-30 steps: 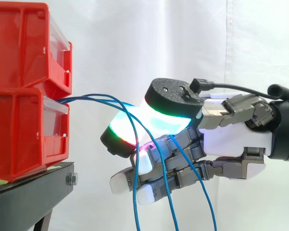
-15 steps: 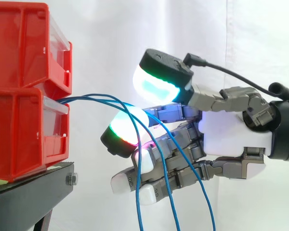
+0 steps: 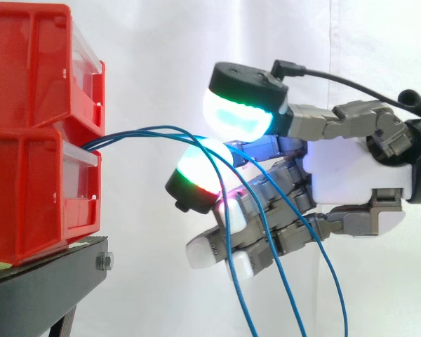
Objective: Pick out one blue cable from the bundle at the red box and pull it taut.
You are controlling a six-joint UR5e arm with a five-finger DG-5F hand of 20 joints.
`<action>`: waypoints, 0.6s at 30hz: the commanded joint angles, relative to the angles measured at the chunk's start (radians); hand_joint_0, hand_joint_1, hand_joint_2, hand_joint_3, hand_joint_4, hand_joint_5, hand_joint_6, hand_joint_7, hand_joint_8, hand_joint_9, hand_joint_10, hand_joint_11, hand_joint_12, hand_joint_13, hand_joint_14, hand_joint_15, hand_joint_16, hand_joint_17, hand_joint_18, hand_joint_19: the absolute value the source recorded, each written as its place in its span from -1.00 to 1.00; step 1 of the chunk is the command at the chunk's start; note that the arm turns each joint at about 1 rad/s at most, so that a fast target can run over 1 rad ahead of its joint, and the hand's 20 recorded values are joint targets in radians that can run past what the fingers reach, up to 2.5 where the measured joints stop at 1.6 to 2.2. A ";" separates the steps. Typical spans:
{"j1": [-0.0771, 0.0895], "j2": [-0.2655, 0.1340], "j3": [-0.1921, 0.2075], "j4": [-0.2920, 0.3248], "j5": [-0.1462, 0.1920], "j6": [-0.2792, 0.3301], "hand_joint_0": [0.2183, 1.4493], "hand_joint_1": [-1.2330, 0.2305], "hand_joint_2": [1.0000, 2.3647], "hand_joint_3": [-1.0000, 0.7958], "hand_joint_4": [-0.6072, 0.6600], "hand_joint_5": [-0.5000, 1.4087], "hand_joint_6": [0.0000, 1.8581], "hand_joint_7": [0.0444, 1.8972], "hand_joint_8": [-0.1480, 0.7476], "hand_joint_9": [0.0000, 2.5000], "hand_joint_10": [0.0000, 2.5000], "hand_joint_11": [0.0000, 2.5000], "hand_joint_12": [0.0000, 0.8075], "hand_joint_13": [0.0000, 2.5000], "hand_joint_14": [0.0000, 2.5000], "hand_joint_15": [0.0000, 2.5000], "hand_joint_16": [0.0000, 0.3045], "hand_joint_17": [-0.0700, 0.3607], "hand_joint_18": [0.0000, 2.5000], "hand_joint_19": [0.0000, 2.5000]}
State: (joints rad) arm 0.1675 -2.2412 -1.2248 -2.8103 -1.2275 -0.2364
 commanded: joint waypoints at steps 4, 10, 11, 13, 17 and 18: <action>0.006 0.029 -0.001 -0.054 0.019 -0.017 -0.37 -0.20 -0.98 -0.23 0.18 -0.67 -0.08 0.10 -0.09 -0.24 -0.98 -0.52 -0.19 -0.40 -0.99 -0.79 -0.66 -0.14 -0.50 -0.60; 0.015 0.049 -0.001 -0.075 0.045 -0.049 -0.36 -0.27 -0.98 -0.24 0.18 -0.68 -0.06 0.06 -0.08 -0.25 -0.98 -0.51 -0.19 -0.40 -0.99 -0.79 -0.66 -0.14 -0.49 -0.60; 0.018 0.055 0.001 -0.080 0.051 -0.054 -0.35 -0.28 -0.98 -0.25 0.18 -0.68 -0.06 0.06 -0.09 -0.25 -0.98 -0.52 -0.19 -0.40 -0.99 -0.79 -0.66 -0.14 -0.49 -0.60; 0.021 0.057 0.001 -0.084 0.062 -0.057 -0.35 -0.30 -0.98 -0.27 0.19 -0.68 -0.06 0.05 -0.10 -0.25 -0.98 -0.51 -0.19 -0.40 -0.99 -0.79 -0.66 -0.14 -0.49 -0.60; 0.029 0.065 0.001 -0.092 0.089 -0.063 -0.39 -0.18 -0.99 -0.39 0.19 -0.68 -0.06 0.03 -0.10 -0.25 -0.99 -0.52 -0.19 -0.40 -0.99 -0.79 -0.66 -0.14 -0.49 -0.60; 0.035 0.071 0.001 -0.098 0.108 -0.063 -0.41 -0.10 -1.00 -0.43 0.19 -0.68 -0.06 0.02 -0.09 -0.24 -0.98 -0.52 -0.19 -0.39 -0.99 -0.80 -0.66 -0.14 -0.48 -0.60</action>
State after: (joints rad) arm 0.1941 -2.1774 -1.2244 -2.9000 -1.1452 -0.2961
